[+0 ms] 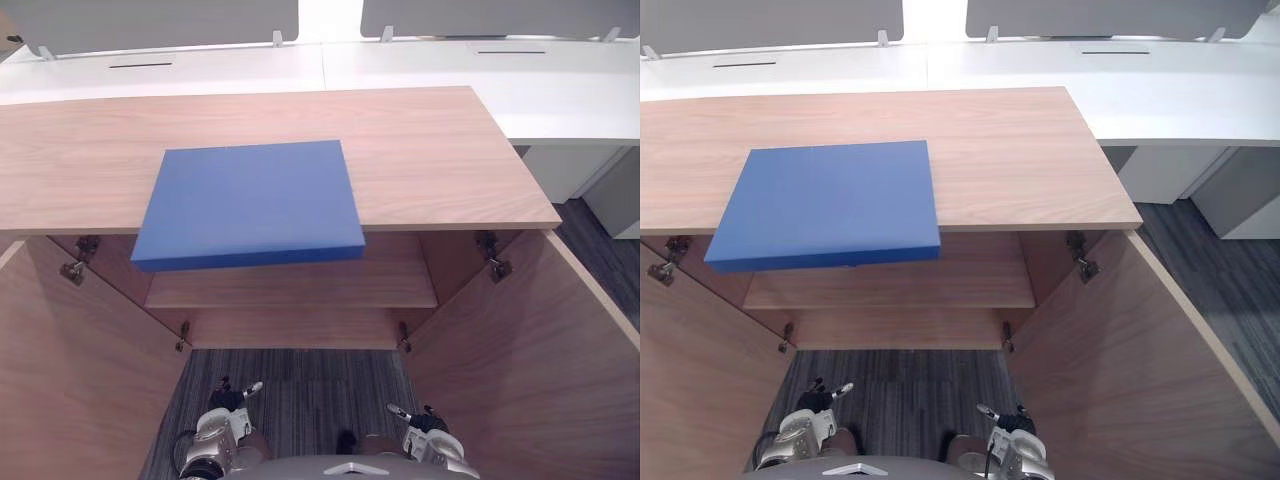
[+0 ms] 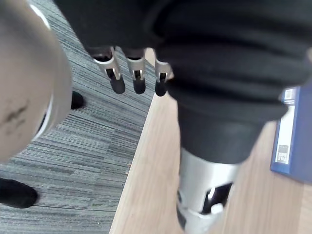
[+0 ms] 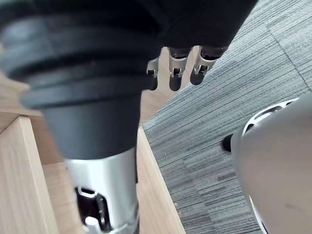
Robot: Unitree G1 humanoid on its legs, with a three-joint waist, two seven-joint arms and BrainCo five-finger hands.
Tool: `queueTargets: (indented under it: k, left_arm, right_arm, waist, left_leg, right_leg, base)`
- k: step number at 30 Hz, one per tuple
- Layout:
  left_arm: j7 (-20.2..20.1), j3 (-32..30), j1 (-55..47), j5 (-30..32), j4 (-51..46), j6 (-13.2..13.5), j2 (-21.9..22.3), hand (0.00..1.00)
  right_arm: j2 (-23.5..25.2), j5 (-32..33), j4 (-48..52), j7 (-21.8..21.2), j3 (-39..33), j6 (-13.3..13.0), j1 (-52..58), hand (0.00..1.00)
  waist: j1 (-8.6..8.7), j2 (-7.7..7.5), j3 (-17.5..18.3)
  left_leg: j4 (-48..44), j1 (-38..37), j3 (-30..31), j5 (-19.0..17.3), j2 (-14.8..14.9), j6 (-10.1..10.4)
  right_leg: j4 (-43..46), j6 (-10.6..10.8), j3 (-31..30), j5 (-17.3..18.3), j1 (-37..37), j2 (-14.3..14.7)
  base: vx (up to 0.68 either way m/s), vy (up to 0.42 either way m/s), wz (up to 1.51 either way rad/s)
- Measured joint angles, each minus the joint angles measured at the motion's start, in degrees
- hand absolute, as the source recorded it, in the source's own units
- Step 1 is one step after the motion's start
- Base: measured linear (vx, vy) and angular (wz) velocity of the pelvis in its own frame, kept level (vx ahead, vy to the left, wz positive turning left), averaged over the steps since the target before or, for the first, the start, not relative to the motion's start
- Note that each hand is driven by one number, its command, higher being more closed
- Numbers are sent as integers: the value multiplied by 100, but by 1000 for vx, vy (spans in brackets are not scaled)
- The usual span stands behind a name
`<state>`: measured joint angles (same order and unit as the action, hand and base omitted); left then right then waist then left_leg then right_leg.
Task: Walk over to the cabinet, pick up the folder, carry it to the office cabinet, place the folder inside the office cabinet, then close the office cabinet door
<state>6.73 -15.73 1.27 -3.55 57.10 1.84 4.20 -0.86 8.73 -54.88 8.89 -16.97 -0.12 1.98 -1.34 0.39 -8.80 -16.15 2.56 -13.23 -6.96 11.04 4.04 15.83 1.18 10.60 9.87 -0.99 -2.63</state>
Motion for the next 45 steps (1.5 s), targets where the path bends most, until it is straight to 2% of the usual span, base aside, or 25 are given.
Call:
queueTargets:
  k: [1, 2, 3, 5, 10, 12, 16, 19, 21, 25, 31, 36, 45]
  left_arm:
    - [8, 0, -40, 33, -9, 0, -48, 0]
    - [6, 0, -43, 35, -1, -2, -78, 0]
    - [6, 1, -53, 37, 12, -4, -107, 0]
    - [3, 12, -93, 41, 31, -5, -122, 0]
    - [-7, 275, -170, 46, 56, -7, -154, 0]
    - [-1, 400, -208, 46, 56, -7, -206, 0]
    - [62, 786, -305, 101, -94, -7, -317, 0]
    - [175, 1136, -664, 198, -1058, -5, -385, 0]
    - [267, 1340, -1054, 390, -2227, 71, -554, 0]
    - [327, 1355, -1530, 394, -3741, 200, -784, 0]
    - [553, 1354, -1915, 394, -5619, 504, -806, 0]
    - [824, 1330, -2002, 610, -6590, 770, -709, 0]
    - [1191, 1122, -2118, 839, -7673, 916, -626, 0]
  right_arm:
    - [76, -4, -2, -2, -1, -1, 52, 0]
    - [89, -7, -5, -2, -3, -2, 81, 0]
    - [141, -12, -10, -2, -2, 2, 108, 0]
    - [178, -13, -12, -4, -3, -3, 140, 0]
    - [117, -20, -76, -5, -9, 4, 191, 0]
    - [38, -20, -213, -4, -6, 1, 182, 0]
    - [-34, -18, -302, 1, 15, 1, 183, 0]
    - [-68, -20, -283, 6, 274, -9, 167, 0]
    - [-86, -19, -226, 18, 412, -49, 181, 0]
    - [-88, -19, -124, 34, 509, -123, 230, 0]
    - [-115, -21, 241, 33, 777, -132, 474, 0]
    - [-108, -23, 248, 36, 780, -133, 561, 0]
    - [-73, -99, 211, 34, 779, -134, 620, 0]
  waist:
    - [-5, -129, 89]
    - [-11, -150, 104]
    - [-19, -248, 162]
    - [-14, -260, 186]
    - [1, -200, 269]
    - [-3, -130, 266]
    - [40, -64, 298]
    - [34, -101, 285]
    - [-10, -141, 264]
    - [-30, -154, 269]
    - [-156, -133, 266]
    - [-177, -141, 294]
    - [-190, -174, 449]
  left_leg:
    - [183, -81, -103, 18, -105, -17]
    - [267, -112, -165, 37, -175, -47]
    - [405, -210, -266, 65, -255, -90]
    - [692, -463, -392, 132, -387, -154]
    - [1256, -713, -402, 399, -644, -244]
    - [1451, -798, -384, 516, -685, -257]
    - [1775, -958, -53, 703, -754, -276]
    - [1920, -958, 49, 814, -781, -274]
    - [1984, -966, 94, 867, -809, -294]
    - [2052, -975, 217, 902, -871, -302]
    - [2058, -1150, 251, 889, -902, -311]
    - [2058, -1155, 304, 848, -876, -249]
    - [2022, -1165, 348, 816, -847, -243]
  right_leg:
    - [-80, 85, -74, -45, 1, -90]
    - [-161, 128, -121, -84, 3, -140]
    - [-290, 195, -197, -155, 55, -199]
    - [-543, 255, -299, -278, 223, -231]
    - [-939, 343, -351, -509, 363, -317]
    - [-1043, 342, -341, -566, 424, -309]
    - [-1134, 339, -213, -619, 538, -297]
    - [-1193, 339, -183, -653, 517, -297]
    - [-1210, 344, -202, -678, 506, -305]
    - [-1251, 326, -208, -690, 533, -340]
    - [-1290, 349, -152, -679, 750, -385]
    - [-1266, 382, -95, -660, 790, -399]
    - [-1218, 393, -76, -623, 901, -349]
  base:
    - [88, 166, -21]
    - [86, 178, -22]
    - [58, 176, -26]
    - [32, 114, -26]
    - [-14, 66, -2]
    - [-14, 1, 2]
    - [-44, -18, 14]
    - [-80, -6, 14]
    - [-66, 7, 4]
    - [-44, 18, 7]
    - [-17, 11, 5]
    - [-17, -5, 6]
    - [2, -8, 1]
